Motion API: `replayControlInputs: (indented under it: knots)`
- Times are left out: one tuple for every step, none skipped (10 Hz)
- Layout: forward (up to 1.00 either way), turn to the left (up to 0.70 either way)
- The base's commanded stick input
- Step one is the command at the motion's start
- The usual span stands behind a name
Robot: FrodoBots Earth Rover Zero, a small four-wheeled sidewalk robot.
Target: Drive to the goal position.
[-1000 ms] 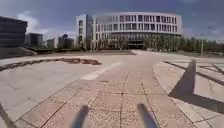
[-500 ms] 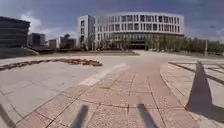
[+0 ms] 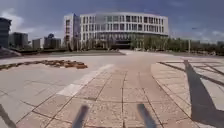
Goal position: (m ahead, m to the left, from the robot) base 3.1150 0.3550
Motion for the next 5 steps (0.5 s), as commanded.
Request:
replayControlInputs:
  knots:
    - [0.7, 0.0]
    - [0.7, 0.0]
    - [0.7, 0.0]
    - [0.7, 0.0]
    - [0.7, 0.0]
